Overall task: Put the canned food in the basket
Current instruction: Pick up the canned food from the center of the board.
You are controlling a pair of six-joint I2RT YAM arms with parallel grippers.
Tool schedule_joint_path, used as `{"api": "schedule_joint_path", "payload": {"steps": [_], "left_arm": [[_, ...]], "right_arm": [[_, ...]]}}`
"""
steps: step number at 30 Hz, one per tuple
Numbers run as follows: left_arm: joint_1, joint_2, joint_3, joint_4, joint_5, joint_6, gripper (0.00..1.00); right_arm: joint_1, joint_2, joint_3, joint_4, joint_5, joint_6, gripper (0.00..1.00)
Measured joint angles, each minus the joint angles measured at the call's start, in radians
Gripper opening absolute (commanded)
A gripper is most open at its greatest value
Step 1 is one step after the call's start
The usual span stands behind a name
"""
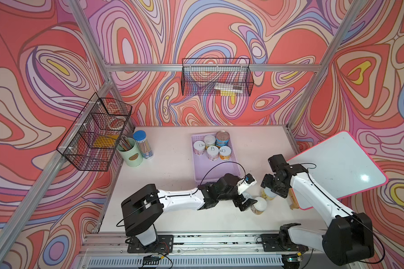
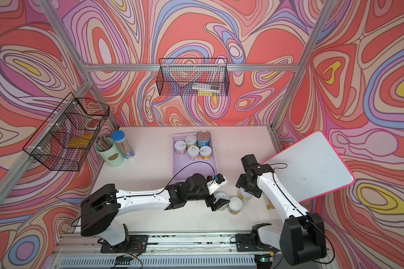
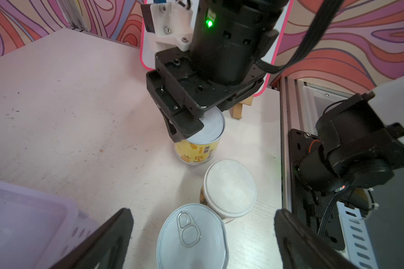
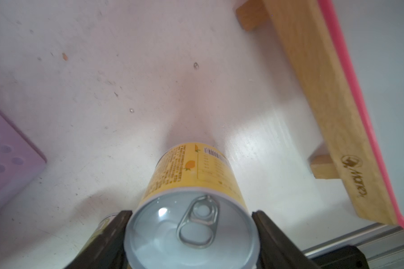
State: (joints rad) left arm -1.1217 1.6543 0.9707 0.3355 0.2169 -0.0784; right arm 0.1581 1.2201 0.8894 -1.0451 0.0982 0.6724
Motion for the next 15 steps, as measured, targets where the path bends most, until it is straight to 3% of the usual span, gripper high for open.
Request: {"api": "schedule_joint_path", "payload": {"steps": [12,15], "left_arm": [[0.031,-0.032,-0.001,0.039,-0.004,-0.035,0.99],[0.057,-0.043,-0.016,0.051,-0.004,-0.054,0.99]], "right_arm": [[0.000,-0.043,0.053,-0.057,0.021,-0.010,0.21],[0.000,-0.043,0.053,-0.054,0.018,-0.016,0.18]]}}
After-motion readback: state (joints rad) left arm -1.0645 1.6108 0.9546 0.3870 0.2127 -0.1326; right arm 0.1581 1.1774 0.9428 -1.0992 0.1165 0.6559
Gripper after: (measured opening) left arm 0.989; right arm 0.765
